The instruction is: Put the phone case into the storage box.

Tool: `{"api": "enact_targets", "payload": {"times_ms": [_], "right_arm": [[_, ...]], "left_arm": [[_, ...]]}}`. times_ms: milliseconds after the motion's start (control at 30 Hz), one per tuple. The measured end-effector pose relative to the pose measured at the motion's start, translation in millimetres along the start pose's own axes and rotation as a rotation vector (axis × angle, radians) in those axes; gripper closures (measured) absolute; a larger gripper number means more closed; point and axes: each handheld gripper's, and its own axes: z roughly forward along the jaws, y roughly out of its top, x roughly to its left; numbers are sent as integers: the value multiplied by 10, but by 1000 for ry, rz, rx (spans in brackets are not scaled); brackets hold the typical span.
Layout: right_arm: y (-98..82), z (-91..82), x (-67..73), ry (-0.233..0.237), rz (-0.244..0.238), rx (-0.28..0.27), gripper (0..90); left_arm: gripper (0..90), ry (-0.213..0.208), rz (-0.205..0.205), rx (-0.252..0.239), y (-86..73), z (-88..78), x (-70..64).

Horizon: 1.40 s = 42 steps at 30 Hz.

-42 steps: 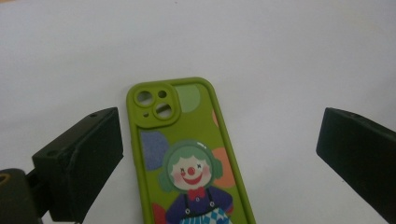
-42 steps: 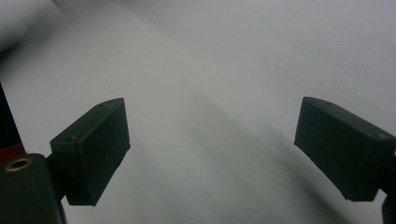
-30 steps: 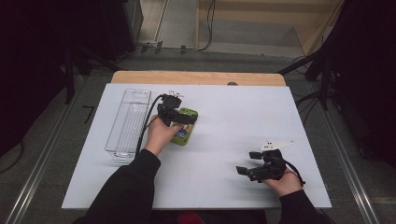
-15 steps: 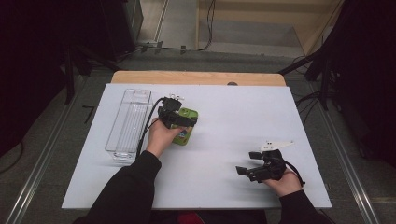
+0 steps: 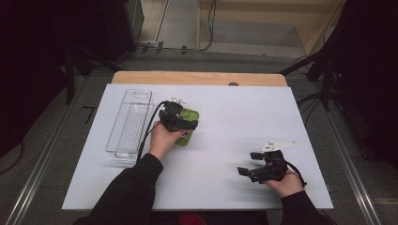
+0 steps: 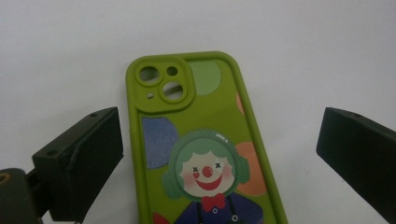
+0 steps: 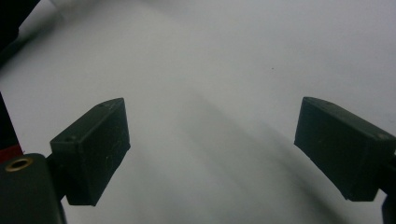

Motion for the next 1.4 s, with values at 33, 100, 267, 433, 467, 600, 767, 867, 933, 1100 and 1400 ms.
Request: {"api": "enact_targets", "payload": {"times_ms": [33,100,267,433,467,600,767,867,933,1100,1400], "right_arm": [[0,1,-1,0,-2,-1,86],[1,1,-1,0,-2,0,87],[1,0,-2,0,1,0,87],[0,-2,-5,-2,2,0,87],[1,-2,-4,-1,3,0,87],[0,-3,-4,-1,3,1,87],[2,2,-7,-3,-1,2,86],[3,1,-4,-3,1,0,87],[3,-2,-8,-6,1,1,87],[5,1,-8,-6,-2,2,87],[7,8,-4,-5,-4,1,87]], "left_arm": [[10,4,-1,4,-10,10,-2],[10,9,0,6,-25,32,-10],[10,15,0,27,-71,75,-17],[10,29,5,40,-111,111,-21],[10,31,5,43,-118,116,-22],[10,38,4,52,-152,146,-27],[10,71,33,46,-174,165,-70],[10,92,48,38,-196,177,-98],[11,112,54,33,-208,183,-118],[45,143,72,27,-227,182,-139],[128,162,61,-5,-268,156,-168]]}}
